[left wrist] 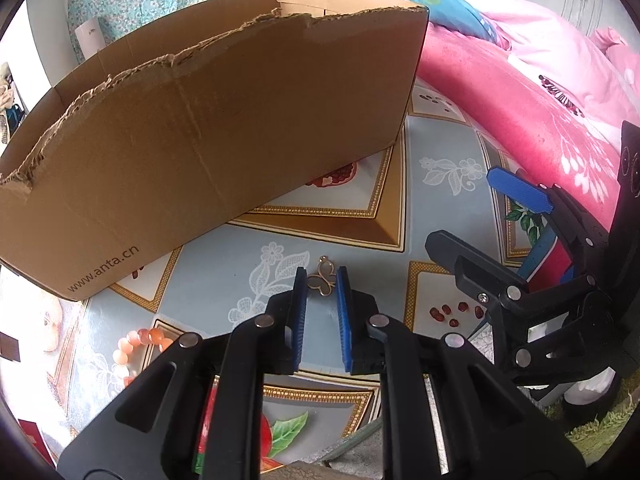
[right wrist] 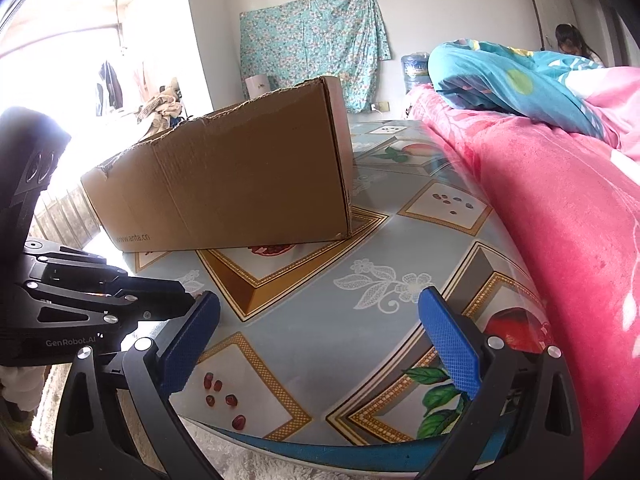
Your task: Organize jewelry
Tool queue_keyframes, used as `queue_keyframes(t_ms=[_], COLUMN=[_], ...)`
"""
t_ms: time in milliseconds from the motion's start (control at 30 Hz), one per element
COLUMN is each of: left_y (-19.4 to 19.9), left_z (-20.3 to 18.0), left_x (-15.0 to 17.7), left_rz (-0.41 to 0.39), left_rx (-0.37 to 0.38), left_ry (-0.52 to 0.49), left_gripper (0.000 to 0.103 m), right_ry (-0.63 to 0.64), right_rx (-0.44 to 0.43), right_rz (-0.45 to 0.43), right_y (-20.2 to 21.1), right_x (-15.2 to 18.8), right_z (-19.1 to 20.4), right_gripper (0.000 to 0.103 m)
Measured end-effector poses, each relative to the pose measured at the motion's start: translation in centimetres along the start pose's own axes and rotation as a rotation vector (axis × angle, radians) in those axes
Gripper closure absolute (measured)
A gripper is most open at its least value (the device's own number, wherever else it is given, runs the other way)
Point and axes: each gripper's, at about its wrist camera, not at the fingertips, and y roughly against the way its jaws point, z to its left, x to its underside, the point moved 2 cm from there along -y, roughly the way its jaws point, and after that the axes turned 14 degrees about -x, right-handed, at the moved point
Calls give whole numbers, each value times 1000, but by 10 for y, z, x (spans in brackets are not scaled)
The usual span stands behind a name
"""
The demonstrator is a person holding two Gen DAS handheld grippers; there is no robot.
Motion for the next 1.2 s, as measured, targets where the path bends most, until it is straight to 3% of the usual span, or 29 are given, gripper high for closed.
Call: queue_keyframes(t_ms=[200,267,500,967,1200], left_y=[0,0,-4,-6,-5], left_z=[-6,-6,-5,-6,-9], left_x=[-3,-4,-5,-6,-5], left_rz=[-11,-5,34,24,20], left_rx=[-55,-42,-16,-11,-24], left_ry=[-33,-27,13,-17,-22], left_gripper=[79,77,77,88,88], right_ry=[-3,-4,-6,-13,-13], right_rx=[-6,-9,-11,-23,-23], right_rz=[0,-1,-3,-10,-9], right_y=[-1,-1,-1,-1,-1], right_x=[0,1,1,2,2], right_z=[-2,-3,-4,-7,-6], right_gripper=[6,6,6,6,6])
